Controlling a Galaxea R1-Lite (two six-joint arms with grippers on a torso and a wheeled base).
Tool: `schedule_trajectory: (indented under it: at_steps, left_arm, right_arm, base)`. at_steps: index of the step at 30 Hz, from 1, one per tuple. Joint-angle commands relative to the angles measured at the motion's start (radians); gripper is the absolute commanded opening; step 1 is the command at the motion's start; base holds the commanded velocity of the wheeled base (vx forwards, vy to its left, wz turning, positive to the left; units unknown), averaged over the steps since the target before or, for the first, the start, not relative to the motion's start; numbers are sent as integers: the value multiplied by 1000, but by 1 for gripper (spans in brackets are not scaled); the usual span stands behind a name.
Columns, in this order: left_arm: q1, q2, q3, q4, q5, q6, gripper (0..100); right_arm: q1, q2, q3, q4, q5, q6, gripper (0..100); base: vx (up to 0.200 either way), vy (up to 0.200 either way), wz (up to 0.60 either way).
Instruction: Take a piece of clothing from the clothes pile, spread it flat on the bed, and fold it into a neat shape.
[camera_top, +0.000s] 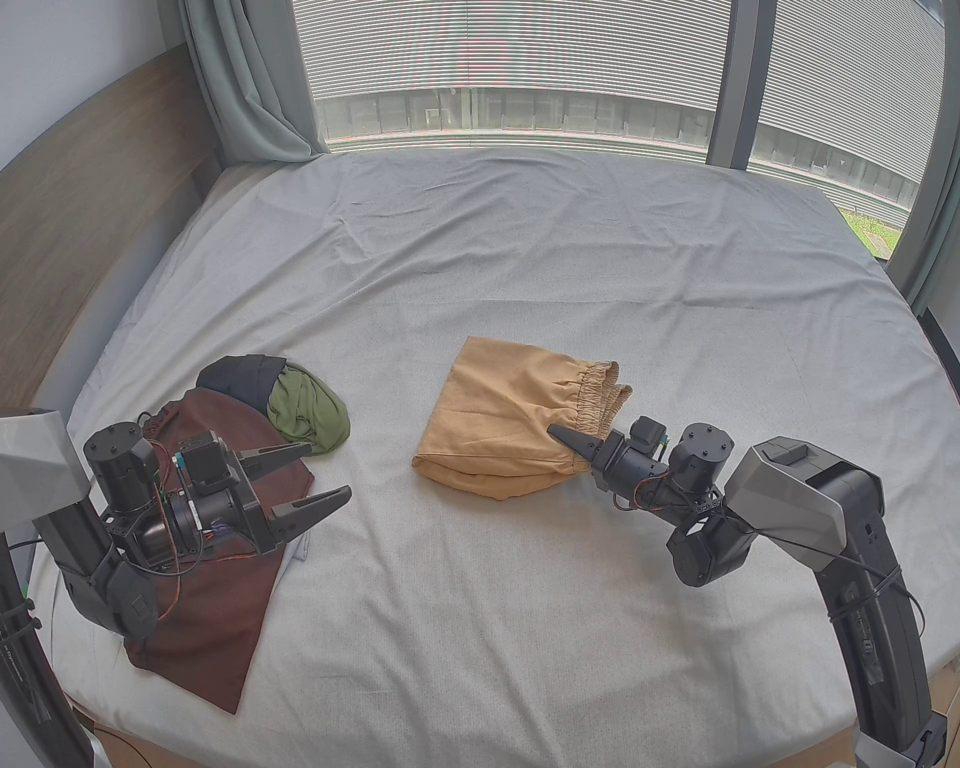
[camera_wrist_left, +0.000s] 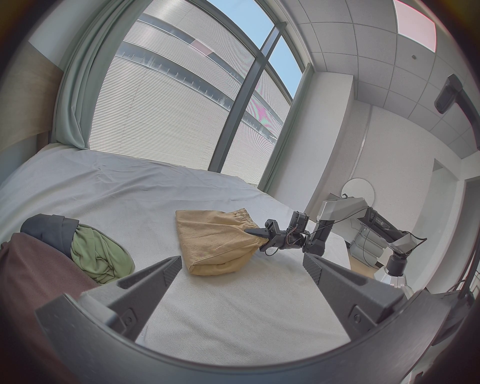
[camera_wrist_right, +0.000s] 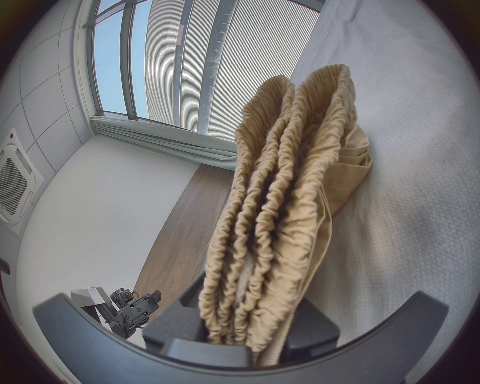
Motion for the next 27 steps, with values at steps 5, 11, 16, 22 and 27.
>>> schedule_trajectory:
  at_steps: [5,11,16,22,27]
  left_arm:
    - [-2,0,4,0,0,0,100]
    - [-6,1,4,0,-1,0,100]
    - [-4,1,4,0,-1,0,100]
    - [-2,0,3,0,-1,0,100]
    - [-1,-3,0,0,0,0,100]
  right_arm:
    - [2,28,3,-22,0,-6,0]
    - [-2,28,1,-17,1,-6,0]
    - [-2,28,3,-17,1,-6,0]
    - [-2,25,13,-22,1,-8,100]
    - [-7,-29,125,-16,3,-49,100]
  base:
    - [0,0,0]
    - [0,0,0]
    - [0,0,0]
    - [0,0,0]
    - [0,0,0]
